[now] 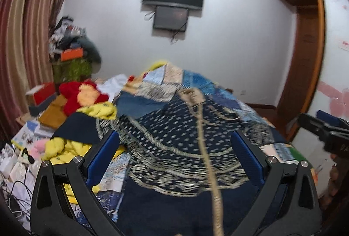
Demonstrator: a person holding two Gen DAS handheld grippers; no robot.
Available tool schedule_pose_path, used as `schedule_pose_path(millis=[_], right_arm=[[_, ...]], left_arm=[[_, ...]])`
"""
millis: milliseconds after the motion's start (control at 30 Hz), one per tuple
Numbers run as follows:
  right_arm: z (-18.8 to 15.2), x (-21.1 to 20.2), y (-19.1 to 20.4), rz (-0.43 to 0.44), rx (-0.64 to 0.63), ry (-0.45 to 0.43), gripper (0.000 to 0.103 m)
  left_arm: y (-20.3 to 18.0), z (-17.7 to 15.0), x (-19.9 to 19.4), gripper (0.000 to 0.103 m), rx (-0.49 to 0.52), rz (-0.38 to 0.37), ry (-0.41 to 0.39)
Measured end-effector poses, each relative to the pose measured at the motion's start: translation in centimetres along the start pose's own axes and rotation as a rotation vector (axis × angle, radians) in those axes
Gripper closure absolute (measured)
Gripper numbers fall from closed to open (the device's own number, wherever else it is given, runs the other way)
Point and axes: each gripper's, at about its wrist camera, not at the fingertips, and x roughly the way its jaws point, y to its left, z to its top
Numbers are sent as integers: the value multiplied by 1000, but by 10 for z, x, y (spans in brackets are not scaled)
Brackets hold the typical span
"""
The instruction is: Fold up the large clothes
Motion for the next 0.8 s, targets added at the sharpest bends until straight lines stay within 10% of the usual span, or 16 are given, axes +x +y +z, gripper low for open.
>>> schedule_pose_path(millis=[433,800], right_arm=[[17,158,-29,-147,7,69,0],[2,277,-43,-69,4,297,0]], left_arm=[[187,-20,138,0,-228,163,199],[308,-63,219,10,-488,201,320]])
